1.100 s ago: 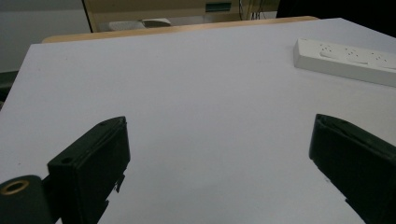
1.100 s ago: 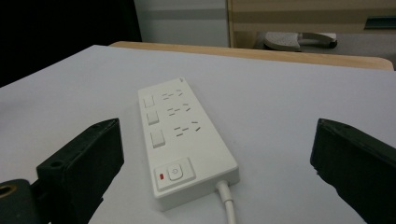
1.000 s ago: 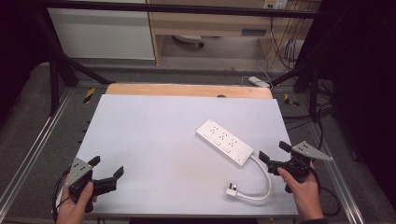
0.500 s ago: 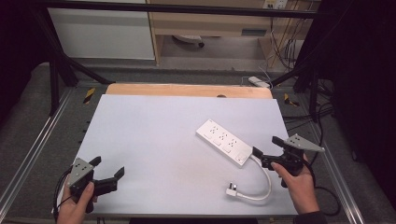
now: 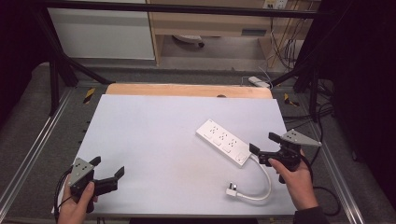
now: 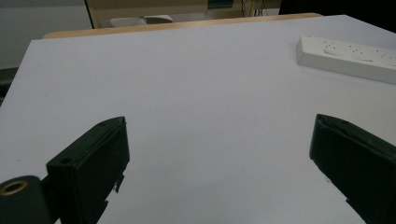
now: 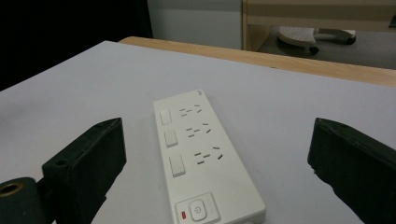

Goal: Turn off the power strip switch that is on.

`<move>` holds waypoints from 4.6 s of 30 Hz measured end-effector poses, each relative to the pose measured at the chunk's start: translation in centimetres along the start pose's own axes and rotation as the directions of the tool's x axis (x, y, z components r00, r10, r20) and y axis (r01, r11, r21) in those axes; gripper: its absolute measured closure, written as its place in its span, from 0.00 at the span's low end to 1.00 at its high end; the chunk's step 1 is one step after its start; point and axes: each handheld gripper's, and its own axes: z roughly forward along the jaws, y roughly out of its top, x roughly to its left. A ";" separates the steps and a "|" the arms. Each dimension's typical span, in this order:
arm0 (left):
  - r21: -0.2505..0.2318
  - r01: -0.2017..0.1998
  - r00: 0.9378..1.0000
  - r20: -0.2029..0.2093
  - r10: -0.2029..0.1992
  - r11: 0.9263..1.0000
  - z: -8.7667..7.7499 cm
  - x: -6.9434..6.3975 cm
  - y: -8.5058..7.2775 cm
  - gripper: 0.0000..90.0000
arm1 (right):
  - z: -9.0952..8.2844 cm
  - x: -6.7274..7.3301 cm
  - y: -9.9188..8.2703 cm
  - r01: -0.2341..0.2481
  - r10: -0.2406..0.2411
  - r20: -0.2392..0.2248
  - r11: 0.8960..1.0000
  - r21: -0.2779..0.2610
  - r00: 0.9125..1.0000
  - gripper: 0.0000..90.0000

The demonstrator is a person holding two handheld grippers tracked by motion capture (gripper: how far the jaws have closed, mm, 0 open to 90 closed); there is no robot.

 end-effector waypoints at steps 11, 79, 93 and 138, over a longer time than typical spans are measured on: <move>0.007 -0.008 1.000 0.010 0.007 1.000 0.0 0.0 0.0 0.05 | 1.2 0.3 0.7 0.006 -0.006 0.012 1.000 0.003 1.000 0.06; 0.015 -0.018 1.000 0.017 0.018 1.000 0.2 0.0 0.0 0.06 | 7.1 3.9 3.8 0.150 -0.150 -0.080 0.989 -0.007 0.985 1.00; 0.015 -0.023 1.000 0.019 0.023 1.000 0.2 -0.1 0.0 0.06 | 7.9 4.0 4.1 0.154 -0.153 -0.095 0.988 -0.001 0.984 1.00; 0.003 -0.034 0.999 0.023 0.034 0.999 0.2 -0.1 0.1 0.06 | 13.9 6.5 6.6 0.199 -0.193 -0.103 0.979 0.045 0.976 1.00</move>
